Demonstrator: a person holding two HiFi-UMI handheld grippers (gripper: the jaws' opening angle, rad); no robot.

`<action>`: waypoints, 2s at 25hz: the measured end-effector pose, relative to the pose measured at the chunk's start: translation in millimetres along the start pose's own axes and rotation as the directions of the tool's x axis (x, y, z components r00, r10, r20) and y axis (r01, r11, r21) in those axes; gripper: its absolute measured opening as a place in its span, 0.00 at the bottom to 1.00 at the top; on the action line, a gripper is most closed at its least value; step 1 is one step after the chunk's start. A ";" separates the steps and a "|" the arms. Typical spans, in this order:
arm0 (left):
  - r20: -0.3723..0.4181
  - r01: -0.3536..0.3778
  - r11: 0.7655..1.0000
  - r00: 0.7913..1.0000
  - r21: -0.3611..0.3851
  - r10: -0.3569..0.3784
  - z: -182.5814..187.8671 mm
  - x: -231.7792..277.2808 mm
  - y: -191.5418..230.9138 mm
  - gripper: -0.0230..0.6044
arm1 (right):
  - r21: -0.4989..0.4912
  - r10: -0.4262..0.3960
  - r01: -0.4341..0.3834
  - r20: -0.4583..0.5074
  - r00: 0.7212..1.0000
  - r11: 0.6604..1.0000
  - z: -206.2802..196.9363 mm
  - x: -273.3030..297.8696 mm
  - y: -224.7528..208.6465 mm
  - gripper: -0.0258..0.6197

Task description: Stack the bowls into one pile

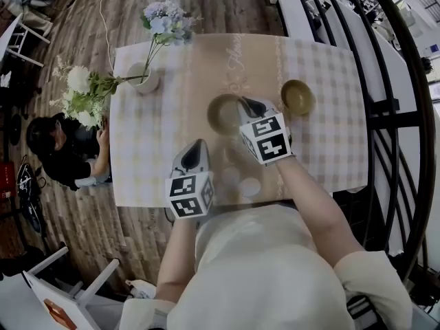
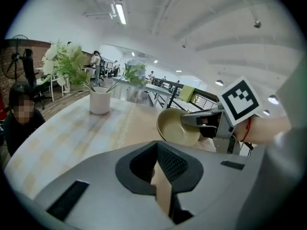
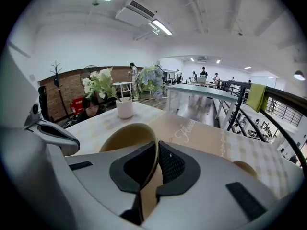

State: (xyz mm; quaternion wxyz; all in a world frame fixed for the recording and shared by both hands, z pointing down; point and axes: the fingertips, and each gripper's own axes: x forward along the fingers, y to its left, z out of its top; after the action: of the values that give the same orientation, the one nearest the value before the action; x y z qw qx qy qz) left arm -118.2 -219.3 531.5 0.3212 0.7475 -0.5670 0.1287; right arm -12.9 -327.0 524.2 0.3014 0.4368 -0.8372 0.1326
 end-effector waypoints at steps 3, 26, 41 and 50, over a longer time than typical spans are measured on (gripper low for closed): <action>0.000 0.008 1.000 1.000 0.003 -0.008 -1.7 9.0 -27.8 0.04 | -0.002 -0.012 0.012 0.006 1.000 1.000 -4.9 -14.1 -25.2 0.06; -0.026 0.038 0.999 0.999 0.031 -0.037 -12.9 71.2 -159.7 0.04 | 0.024 -0.070 0.069 0.039 0.997 0.997 -34.9 -62.3 -170.5 0.06; -0.035 -0.020 1.000 0.999 0.010 0.021 -23.8 91.5 -191.7 0.04 | 0.022 -0.022 0.022 0.013 1.000 1.000 -54.7 -48.0 -204.8 0.06; -0.024 -0.062 0.998 0.998 -0.013 0.062 -25.8 98.1 -202.4 0.04 | 0.031 0.021 -0.021 -0.029 0.999 0.999 -69.9 -33.5 -213.5 0.07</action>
State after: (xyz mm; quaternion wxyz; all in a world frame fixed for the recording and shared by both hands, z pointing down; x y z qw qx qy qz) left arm 106.3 -247.7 538.0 0.3287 0.7259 -0.5869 0.1435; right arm 202.1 -395.8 549.4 0.3055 0.4305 -0.8351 0.1549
